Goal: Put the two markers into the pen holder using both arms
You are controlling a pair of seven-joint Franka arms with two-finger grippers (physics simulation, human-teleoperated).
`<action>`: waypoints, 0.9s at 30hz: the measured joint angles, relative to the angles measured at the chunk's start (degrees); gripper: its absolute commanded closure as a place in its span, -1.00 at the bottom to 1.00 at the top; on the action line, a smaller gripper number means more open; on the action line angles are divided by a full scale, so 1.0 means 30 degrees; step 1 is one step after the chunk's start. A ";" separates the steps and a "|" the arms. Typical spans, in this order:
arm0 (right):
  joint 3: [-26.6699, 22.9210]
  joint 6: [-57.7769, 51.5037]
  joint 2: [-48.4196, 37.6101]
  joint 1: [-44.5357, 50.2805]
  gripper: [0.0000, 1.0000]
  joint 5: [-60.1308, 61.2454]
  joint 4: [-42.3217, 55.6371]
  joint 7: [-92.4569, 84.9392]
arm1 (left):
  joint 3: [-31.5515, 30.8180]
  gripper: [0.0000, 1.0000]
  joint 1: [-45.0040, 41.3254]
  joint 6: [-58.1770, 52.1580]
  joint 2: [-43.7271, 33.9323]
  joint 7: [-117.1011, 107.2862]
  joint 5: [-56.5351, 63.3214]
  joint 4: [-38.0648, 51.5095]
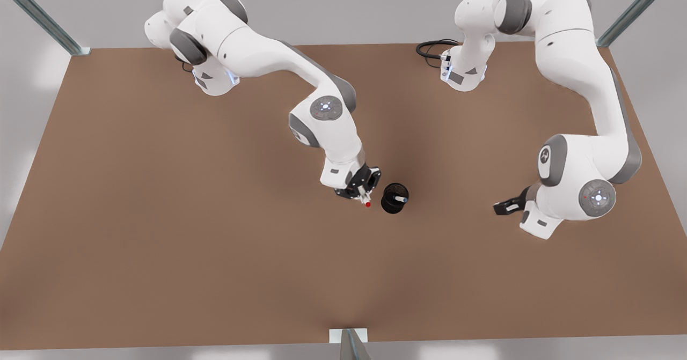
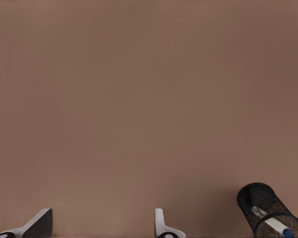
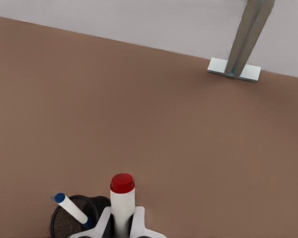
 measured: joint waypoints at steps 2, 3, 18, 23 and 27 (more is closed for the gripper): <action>-0.0542 0.1119 0.0699 0.0897 0.57 -0.0130 0.0408 0.0574 | 0.0040 -1.00 0.0008 -0.0501 -0.1125 0.0897 0.0181 -0.0017; -0.0914 0.1672 0.0955 0.1392 0.57 -0.0171 0.0554 0.0838 | -0.0073 -1.00 0.0090 -0.0686 -0.1669 0.1312 0.0236 -0.0111; -0.1689 0.5958 0.3338 0.3118 0.57 -0.1516 0.1363 0.3421 | -0.0801 -1.00 0.0152 -0.0150 -0.2657 0.5404 0.0412 -0.1580; -0.1694 0.7016 0.3921 0.3146 0.57 -0.2453 0.1122 0.3933 | -0.0778 -1.00 0.0205 -0.0064 -0.2495 0.6177 0.0430 -0.1580; -0.1694 0.7991 0.4307 0.3146 0.57 -0.2786 0.1062 0.4266 | -0.0771 -1.00 0.0210 -0.0032 -0.2522 0.6647 0.0432 -0.1543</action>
